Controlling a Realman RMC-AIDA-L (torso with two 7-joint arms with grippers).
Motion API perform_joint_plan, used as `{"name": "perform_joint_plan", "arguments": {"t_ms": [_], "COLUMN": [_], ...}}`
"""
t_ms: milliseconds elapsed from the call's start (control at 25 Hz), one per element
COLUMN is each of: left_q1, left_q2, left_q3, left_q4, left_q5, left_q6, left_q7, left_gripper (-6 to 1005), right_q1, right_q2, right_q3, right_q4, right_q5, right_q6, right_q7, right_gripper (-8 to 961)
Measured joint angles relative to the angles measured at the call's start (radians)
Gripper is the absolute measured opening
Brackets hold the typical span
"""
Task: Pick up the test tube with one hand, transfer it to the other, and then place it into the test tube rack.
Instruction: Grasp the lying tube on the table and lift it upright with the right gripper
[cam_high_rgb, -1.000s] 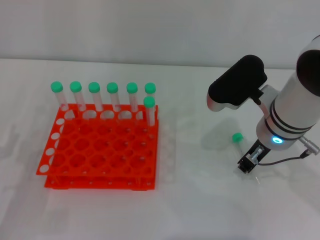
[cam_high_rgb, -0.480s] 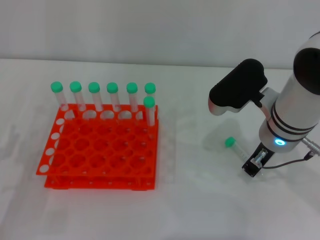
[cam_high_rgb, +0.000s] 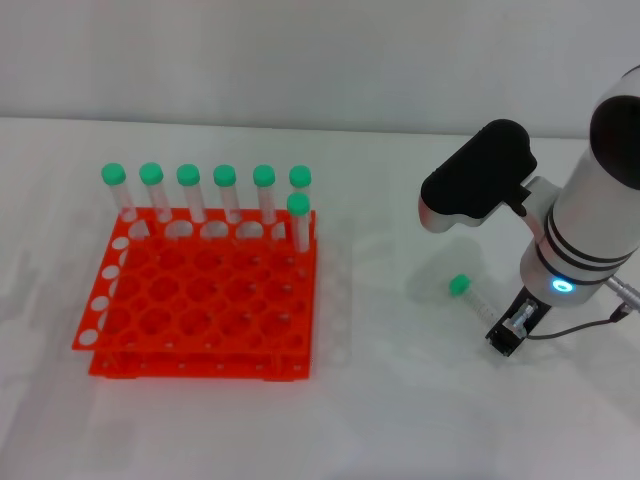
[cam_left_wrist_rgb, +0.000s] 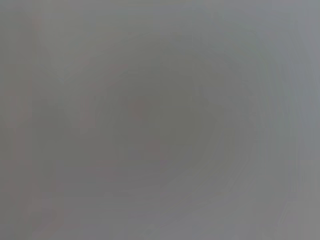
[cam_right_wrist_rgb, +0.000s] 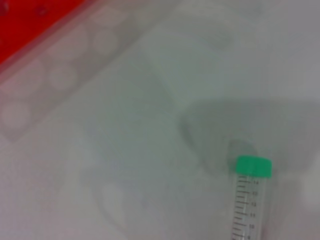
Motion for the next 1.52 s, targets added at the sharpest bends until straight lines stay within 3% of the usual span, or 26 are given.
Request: {"name": "perform_joint_plan", "arguments": {"t_ms": [600,880,1040,1200,1360,1520], "left_q1": [0.002,-0.001,-0.001,-0.002,-0.001,-0.012], "left_q2": [-0.001,-0.001,0.000,0.004,0.004,0.006], "left_q3": [0.000,0.000,0.001,0.001,0.002,0.002], "left_q4": [-0.001,-0.001,0.000,0.025,0.064,0.185], "left_q5": [0.009,0.012,0.029,0.098,0.153,0.330], "left_q6": [-0.001,-0.001,-0.004,-0.011,-0.012,-0.048], "left_q7": [-0.003,-0.004,-0.016,-0.094,-0.167,-0.407], "left_gripper": [791,788,786,784,782,780], "right_q1": [0.005,0.003,-0.013,-0.078,-0.194,-0.330], "right_q2": [0.000,-0.005,-0.008,-0.009,-0.010,-0.009], "right_q3": [0.049,0.050,0.101,0.186,0.279,0.315], "right_q4": [0.060,0.055,0.019,-0.101,-0.273,-0.410], "right_q5": [0.030,0.016,0.001,-0.071,-0.113,-0.092], "right_q6": [-0.010,-0.017,-0.024,-0.028,-0.090,-0.252], "right_q7": [-0.053,-0.055,-0.079,-0.098,-0.148,-0.234], "right_gripper": [208,196,194,195,195,195]}}
